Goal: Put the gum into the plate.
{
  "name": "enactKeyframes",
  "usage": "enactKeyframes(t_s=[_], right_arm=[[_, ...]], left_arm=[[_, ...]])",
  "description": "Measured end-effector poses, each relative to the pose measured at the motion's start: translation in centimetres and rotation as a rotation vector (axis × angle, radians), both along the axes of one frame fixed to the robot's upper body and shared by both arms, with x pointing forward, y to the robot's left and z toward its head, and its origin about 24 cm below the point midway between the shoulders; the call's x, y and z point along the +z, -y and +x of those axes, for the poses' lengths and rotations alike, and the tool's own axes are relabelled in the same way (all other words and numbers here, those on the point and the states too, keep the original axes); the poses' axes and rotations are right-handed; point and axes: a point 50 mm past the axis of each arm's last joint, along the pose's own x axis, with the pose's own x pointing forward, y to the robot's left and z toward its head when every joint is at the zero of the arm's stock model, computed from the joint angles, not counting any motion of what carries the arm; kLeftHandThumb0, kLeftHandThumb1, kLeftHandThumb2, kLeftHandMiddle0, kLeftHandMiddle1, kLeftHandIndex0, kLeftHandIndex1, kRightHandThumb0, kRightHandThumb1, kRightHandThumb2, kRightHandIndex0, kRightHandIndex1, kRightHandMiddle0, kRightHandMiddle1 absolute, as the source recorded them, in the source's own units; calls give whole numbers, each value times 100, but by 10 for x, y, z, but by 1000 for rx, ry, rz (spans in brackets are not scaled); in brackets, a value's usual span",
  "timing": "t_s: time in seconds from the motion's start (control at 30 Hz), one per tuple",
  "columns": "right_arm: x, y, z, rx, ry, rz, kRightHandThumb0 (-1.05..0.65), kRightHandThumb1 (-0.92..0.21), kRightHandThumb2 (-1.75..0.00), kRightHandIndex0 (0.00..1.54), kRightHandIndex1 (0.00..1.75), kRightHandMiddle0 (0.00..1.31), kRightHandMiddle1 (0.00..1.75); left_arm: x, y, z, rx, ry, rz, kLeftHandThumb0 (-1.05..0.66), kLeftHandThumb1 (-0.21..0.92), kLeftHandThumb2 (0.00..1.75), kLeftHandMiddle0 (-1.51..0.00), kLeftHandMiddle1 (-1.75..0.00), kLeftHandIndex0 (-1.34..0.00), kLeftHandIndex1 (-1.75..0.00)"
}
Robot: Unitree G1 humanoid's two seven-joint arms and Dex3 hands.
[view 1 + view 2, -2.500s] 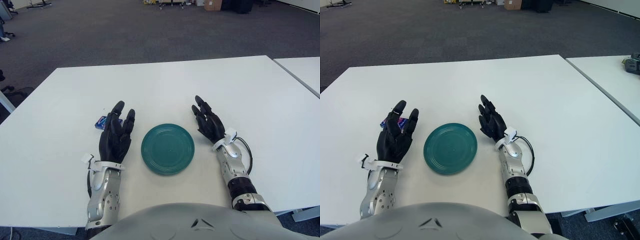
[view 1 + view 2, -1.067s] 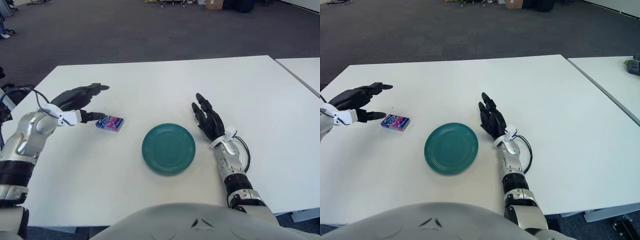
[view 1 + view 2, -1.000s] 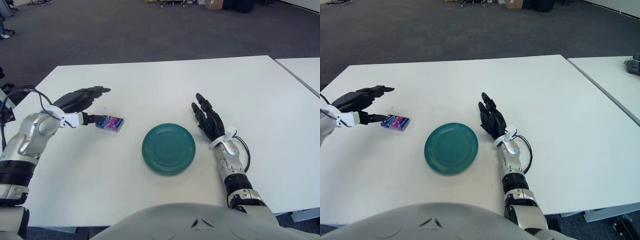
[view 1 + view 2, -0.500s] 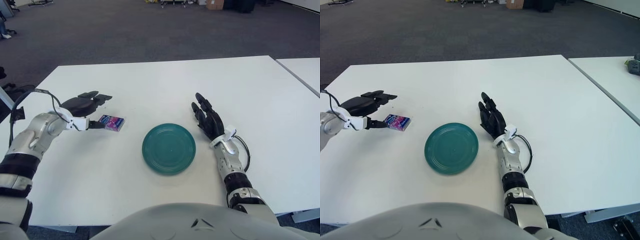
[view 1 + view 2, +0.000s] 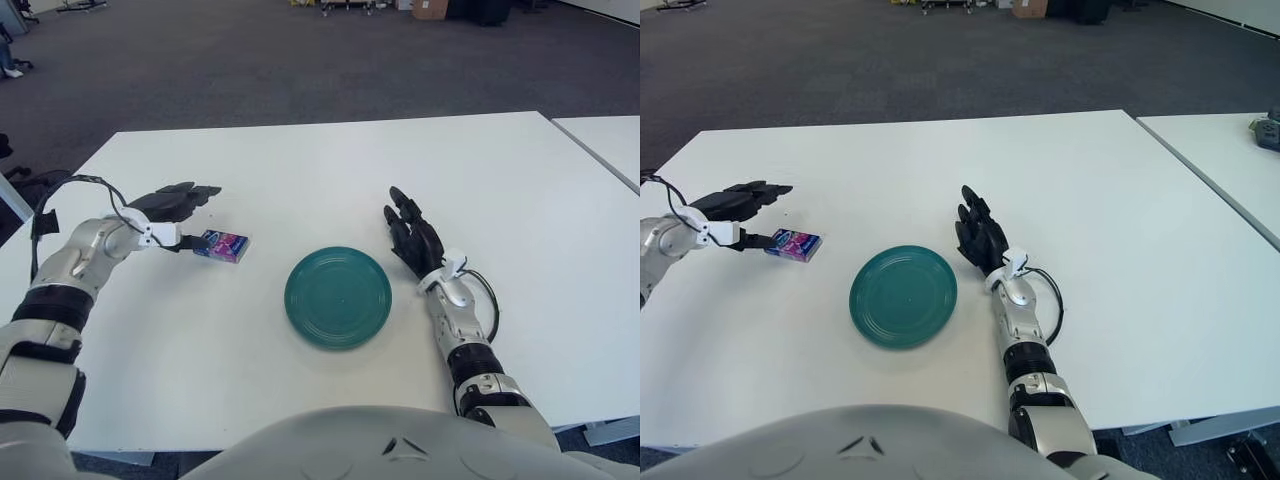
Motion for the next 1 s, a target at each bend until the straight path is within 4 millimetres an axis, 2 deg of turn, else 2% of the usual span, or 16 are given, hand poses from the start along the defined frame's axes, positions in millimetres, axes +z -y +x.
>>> enactKeyframes(t_s=[0.13,0.43,1.0], right_arm=[[0,-1,0,-9,4,-3,-79,-92,-36,13,2,0,16],[0,0,0,-14,14,0,-80,-92,-32,13,0,0,17],[0,0,-1,6,22,16,-81,-92,-42,14,0,0,28]], left_arm=[[-8,3,1,-10,-34,5,-105,92,30,0,0,-1,-16],[-20,9,2,-30,-92,28,-105,92,22,0,0,0,-49],[-43,31,2,-45,-197,-34,-105,92,13,0,0,0,-69]])
